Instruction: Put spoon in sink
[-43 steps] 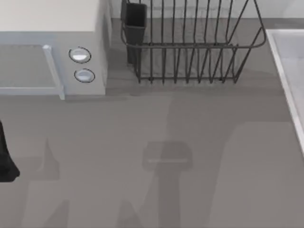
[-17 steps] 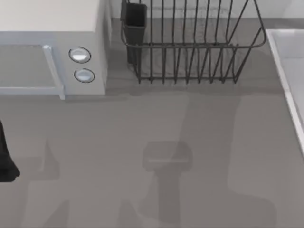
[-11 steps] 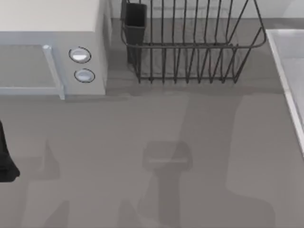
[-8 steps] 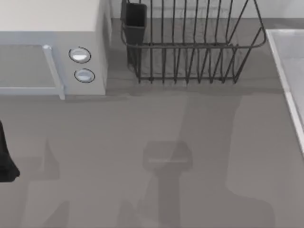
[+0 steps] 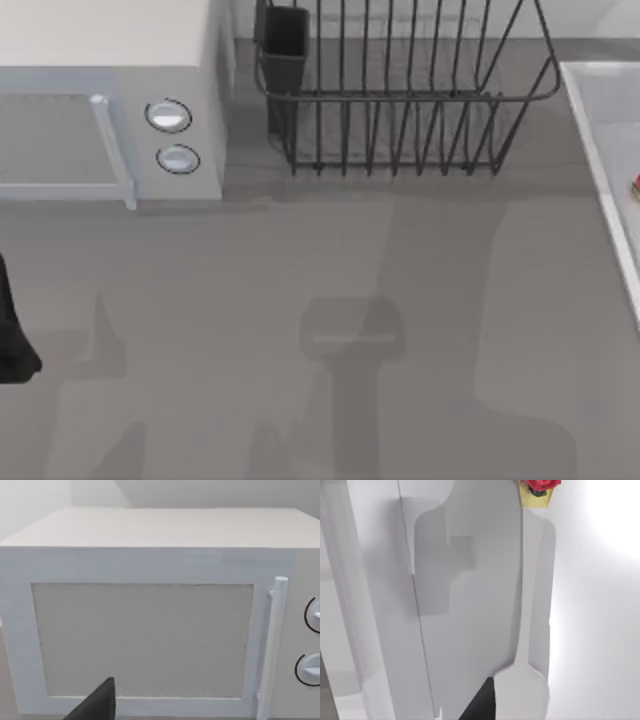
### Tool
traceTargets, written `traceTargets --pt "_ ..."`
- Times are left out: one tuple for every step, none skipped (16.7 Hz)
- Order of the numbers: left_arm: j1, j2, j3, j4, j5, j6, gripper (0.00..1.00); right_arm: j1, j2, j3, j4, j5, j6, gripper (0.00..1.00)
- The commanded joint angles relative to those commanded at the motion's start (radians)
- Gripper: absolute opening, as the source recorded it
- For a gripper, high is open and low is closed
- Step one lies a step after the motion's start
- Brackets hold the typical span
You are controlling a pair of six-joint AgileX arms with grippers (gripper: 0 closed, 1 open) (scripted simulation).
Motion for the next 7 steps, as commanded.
traceTargets --pt "0.0 0.0 0.0 0.0 0.0 0.0 1.0 0.0 0.0 0.0 0.0 0.0 0.0 0.98" --pt "0.0 0.0 0.0 0.0 0.0 0.0 1.0 0.0 0.0 0.0 0.0 0.0 0.0 1.0" --pt "0.0 0.0 0.0 0.0 0.0 0.0 1.0 0.0 0.0 0.0 0.0 0.0 0.0 1.0" --pt "0.0 0.0 0.0 0.0 0.0 0.0 1.0 0.0 0.0 0.0 0.0 0.0 0.0 1.0" --pt "0.0 0.0 0.0 0.0 0.0 0.0 1.0 0.0 0.0 0.0 0.0 0.0 0.0 1.0" --pt "0.0 0.0 0.0 0.0 0.0 0.0 1.0 0.0 0.0 0.0 0.0 0.0 0.0 1.0" --pt "0.0 0.0 0.0 0.0 0.0 0.0 1.0 0.0 0.0 0.0 0.0 0.0 0.0 1.0"
